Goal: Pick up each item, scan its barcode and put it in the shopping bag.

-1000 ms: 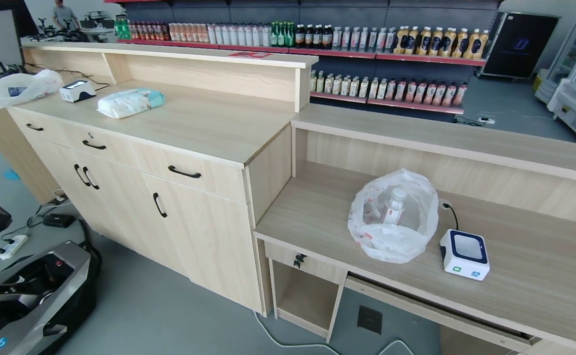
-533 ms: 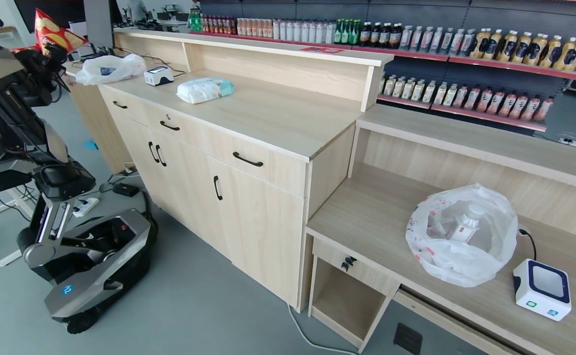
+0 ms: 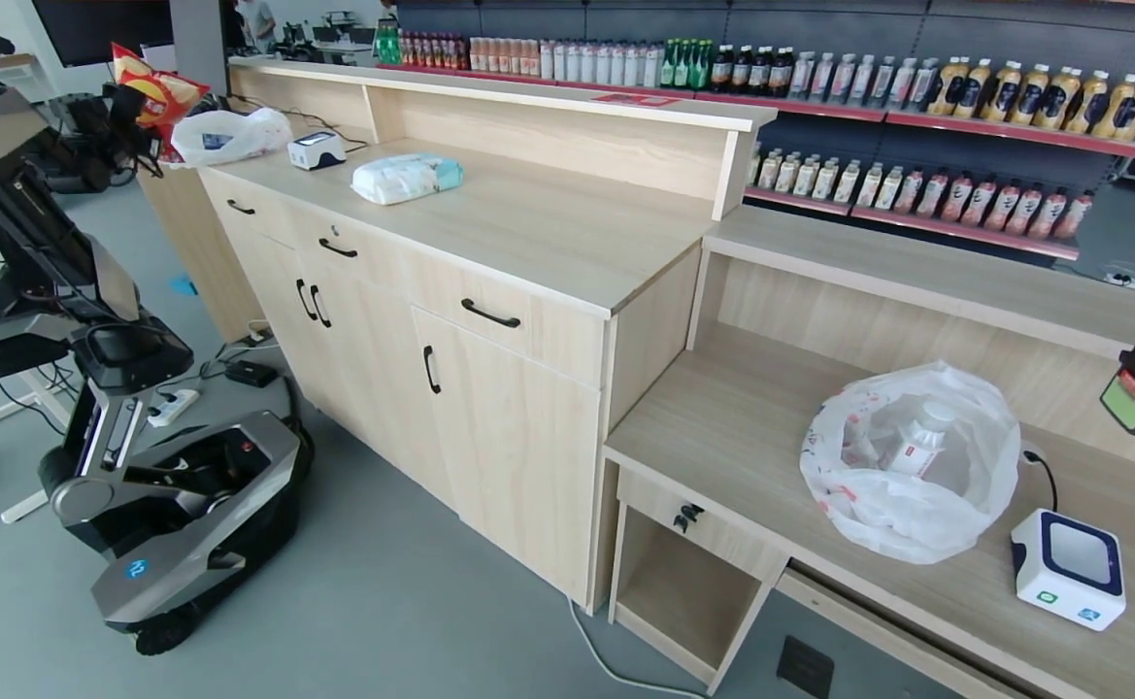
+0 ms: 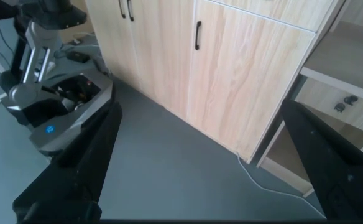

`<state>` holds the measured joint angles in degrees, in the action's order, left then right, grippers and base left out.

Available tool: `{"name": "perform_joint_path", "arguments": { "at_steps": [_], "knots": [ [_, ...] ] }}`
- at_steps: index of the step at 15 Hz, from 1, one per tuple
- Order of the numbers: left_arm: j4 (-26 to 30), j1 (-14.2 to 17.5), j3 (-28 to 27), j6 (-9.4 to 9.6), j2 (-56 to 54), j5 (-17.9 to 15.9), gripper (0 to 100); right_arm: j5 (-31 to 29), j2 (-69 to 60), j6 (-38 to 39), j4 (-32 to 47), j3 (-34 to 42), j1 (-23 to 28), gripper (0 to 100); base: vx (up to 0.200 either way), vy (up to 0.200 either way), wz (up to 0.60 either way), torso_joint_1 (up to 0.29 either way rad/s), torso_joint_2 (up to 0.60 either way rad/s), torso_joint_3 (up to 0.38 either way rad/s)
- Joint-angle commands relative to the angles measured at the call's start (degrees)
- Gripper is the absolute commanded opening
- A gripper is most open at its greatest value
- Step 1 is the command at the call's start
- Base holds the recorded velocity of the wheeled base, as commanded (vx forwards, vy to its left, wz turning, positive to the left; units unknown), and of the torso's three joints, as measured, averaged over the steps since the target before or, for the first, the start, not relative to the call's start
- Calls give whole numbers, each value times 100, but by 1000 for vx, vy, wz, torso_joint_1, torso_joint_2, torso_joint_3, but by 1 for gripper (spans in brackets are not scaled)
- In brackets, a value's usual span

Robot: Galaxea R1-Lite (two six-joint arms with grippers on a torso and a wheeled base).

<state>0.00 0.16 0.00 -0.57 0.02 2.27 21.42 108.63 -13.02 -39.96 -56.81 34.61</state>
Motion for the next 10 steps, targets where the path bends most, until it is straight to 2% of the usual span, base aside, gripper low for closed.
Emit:
{"name": "perform_joint_path", "arguments": {
  "at_steps": [1, 3, 5, 10],
  "knots": [
    [0, -7, 0, -4, -2, 2, 100, 20, 308, -8, -12, 117, -112, 0, 0, 0, 0, 0, 0, 0],
    [0, 2, 0, -4, -2, 2, 100, 64, 615, 36, -416, 56, -227, 0, 0, 0, 0, 0, 0, 0],
    [0, 2, 0, -4, -2, 2, 100, 495, 967, 28, -776, -58, -279, 0, 0, 0, 0, 0, 0, 0],
    [0, 2, 0, -4, -2, 2, 100, 548, 1916, 28, -1567, -243, -481, 0, 0, 0, 0, 0, 0, 0]
  ]
}}
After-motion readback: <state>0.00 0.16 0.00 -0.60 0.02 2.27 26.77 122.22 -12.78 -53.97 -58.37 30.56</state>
